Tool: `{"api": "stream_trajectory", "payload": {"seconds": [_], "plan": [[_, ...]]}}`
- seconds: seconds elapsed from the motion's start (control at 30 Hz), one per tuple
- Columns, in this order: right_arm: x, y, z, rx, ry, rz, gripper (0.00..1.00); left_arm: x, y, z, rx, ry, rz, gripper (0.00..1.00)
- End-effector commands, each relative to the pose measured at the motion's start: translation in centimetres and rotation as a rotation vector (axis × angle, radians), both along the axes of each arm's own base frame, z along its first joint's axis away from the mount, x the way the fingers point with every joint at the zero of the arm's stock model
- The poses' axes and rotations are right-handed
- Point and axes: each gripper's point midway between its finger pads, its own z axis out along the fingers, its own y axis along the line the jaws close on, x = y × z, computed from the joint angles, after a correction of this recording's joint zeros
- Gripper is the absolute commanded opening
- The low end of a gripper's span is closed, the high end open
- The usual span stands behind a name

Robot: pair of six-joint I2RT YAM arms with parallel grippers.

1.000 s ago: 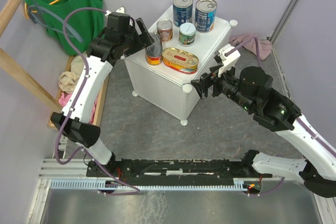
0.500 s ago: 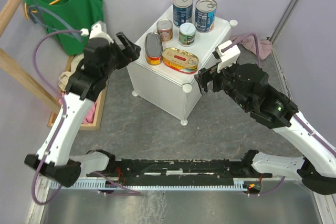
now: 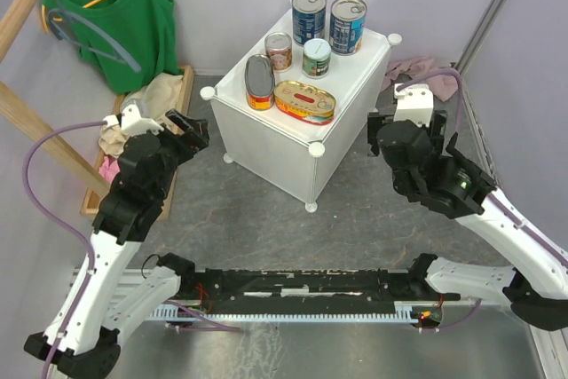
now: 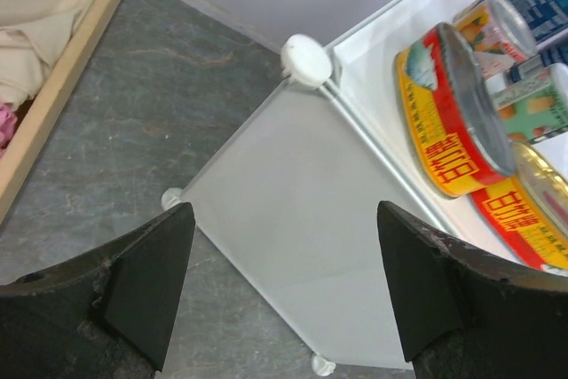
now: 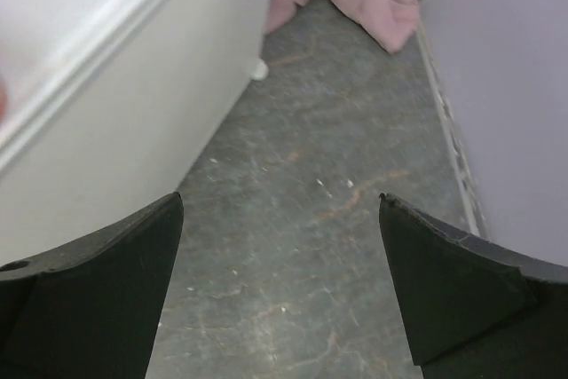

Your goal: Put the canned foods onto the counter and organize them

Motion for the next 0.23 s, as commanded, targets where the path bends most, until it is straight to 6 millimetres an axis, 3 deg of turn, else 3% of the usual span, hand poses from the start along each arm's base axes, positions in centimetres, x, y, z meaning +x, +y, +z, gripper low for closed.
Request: {"api": "stream_trajectory", "payload": {"seconds": [0.0, 0.2], "plan": [[-1.7, -4.3, -1.8, -0.001, 0.011, -0.240, 1.00, -0.2, 0.9, 0.2, -0.005, -0.050, 0.040, 0.90], [-2.7, -4.7, -2.3, 0.086, 0.003, -0.205, 1.00, -1.1, 1.2, 0.8, 0.009, -0.075, 0.032, 0.90]]}}
